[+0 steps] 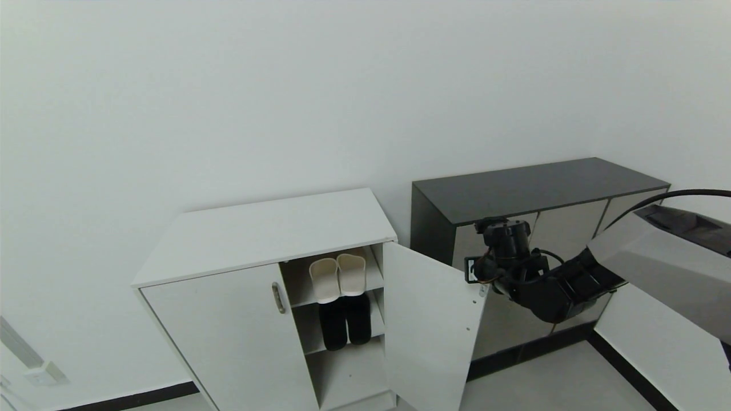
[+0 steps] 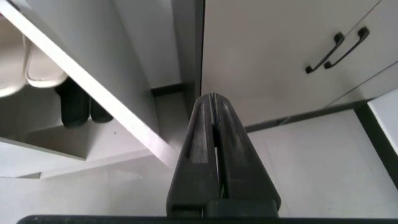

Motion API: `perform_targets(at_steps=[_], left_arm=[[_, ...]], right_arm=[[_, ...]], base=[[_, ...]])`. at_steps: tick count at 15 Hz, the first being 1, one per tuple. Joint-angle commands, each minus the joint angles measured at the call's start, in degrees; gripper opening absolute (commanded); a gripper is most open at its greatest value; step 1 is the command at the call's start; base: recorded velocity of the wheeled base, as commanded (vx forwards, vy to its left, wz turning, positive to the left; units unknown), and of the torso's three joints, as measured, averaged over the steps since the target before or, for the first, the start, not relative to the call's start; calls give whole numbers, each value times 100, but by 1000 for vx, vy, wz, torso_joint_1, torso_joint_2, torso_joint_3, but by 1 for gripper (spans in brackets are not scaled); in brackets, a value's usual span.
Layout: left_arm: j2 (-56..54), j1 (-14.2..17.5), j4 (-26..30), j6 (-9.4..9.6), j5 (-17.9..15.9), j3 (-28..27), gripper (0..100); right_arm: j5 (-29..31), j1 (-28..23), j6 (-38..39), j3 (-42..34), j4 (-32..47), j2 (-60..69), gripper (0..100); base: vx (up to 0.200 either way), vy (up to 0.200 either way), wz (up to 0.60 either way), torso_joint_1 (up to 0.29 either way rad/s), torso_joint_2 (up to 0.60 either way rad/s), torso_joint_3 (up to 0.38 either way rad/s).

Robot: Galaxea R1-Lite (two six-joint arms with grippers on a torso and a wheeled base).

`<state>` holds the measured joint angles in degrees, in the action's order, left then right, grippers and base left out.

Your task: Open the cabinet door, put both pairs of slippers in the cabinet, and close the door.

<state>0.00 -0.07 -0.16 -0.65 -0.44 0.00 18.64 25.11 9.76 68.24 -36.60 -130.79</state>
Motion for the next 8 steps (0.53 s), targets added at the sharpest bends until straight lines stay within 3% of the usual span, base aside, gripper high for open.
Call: perform_targets(at_steps=[1, 4, 8], left_arm=[[0, -1, -2, -6, 0, 0, 0], [0, -1, -2, -6, 0, 0, 0], [0, -1, -2, -6, 0, 0, 0]], right_arm=[[-1, 46, -1, -30, 39, -34, 0], [8, 178, -1, -136, 47, 10, 0], [34, 732, -1, -593, 30, 379, 0]], base=[[0, 0, 0, 0, 0, 0], [0, 0, 0, 0, 0, 0], [0, 0, 0, 0, 0, 0]])
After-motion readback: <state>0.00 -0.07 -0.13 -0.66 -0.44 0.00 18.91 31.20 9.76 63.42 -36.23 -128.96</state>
